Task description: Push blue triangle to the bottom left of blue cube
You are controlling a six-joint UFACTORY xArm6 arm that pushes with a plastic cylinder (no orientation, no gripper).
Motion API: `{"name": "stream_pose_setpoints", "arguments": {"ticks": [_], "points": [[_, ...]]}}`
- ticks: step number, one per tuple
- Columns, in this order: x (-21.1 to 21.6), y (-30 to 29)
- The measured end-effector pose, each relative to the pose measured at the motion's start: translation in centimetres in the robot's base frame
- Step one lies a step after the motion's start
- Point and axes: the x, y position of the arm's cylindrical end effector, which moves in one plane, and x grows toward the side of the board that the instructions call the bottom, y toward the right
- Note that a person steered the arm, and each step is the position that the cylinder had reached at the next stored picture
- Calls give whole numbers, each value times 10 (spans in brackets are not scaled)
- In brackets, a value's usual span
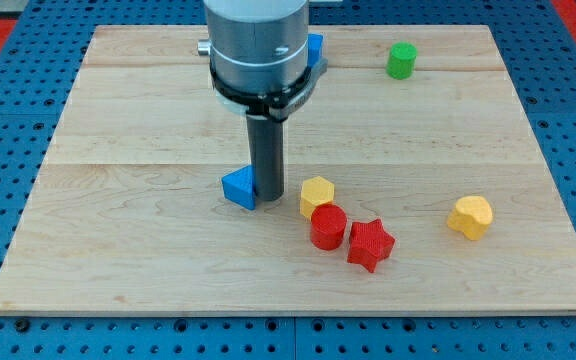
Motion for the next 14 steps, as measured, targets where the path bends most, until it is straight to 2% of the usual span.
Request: {"name": "stream_pose_setpoints", "arguments": {"ticks": [1,3,4,5,6,7,8,9,10,11,12,13,14], "points": [[3,-23],[0,-117],[-61,-106],[-105,-57],[-125,-42],[-92,-106],[-112,-148],[-151,-134],[-127,-113],[-130,-90],[-152,-54],[-152,-52],[-159,-25]]}}
